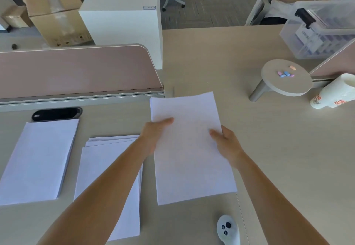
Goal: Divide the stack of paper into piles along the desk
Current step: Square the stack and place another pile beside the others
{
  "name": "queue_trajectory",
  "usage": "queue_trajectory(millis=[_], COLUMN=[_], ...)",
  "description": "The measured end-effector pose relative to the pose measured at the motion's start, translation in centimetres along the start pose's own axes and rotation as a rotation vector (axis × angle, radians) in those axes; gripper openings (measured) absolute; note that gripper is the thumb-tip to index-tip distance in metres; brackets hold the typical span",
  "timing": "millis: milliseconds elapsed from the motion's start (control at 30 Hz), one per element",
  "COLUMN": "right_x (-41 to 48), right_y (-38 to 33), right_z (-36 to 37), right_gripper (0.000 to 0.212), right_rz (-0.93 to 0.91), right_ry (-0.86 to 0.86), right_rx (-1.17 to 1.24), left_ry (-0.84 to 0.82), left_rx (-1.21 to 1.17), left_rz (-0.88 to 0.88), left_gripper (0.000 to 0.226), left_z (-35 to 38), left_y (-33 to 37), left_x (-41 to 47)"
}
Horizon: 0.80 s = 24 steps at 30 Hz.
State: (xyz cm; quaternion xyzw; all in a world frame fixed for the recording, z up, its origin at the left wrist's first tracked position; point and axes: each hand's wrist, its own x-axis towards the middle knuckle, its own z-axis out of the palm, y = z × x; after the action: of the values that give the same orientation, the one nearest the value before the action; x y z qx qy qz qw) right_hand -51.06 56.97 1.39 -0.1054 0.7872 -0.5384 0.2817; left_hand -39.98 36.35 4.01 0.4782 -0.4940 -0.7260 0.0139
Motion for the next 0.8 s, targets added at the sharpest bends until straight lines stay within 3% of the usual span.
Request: queue_trajectory(millis=[167,567,600,700,800], right_x=[2.1,6.4,6.7,7.2,7.7], right_y=[2.3,6.1,6.3,6.2,6.0], right_z=[1.7,4.1,4.1,4.1,3.7], right_gripper=[0.017,0.032,0.033,0.036,0.033], right_rz=[0.174,0.309,0.313,0.336,0.35], right_ry=[-0.027,-0.016,-0.012,0.019,0.033], right_rx=[-0.056,-0.357,-0.364,-0.412,-0.489], left_ry=[-0.001,0.045,0.048,0.103,0.151], left_rx=[0.043,0.253,0.27,0.289,0.388], left_rz=[-0.137,-0.146,-0.15,-0.161,-0.148], left_gripper=[0.042,0.021,0.025,0.068,0.067], left_z=[-0.2,0.8,0.8,0.8,1.0], left_y=[-1.5,-4.1,-4.1,-4.4,-4.5], left_x=[3.7,10.2,10.4,11.5,11.5])
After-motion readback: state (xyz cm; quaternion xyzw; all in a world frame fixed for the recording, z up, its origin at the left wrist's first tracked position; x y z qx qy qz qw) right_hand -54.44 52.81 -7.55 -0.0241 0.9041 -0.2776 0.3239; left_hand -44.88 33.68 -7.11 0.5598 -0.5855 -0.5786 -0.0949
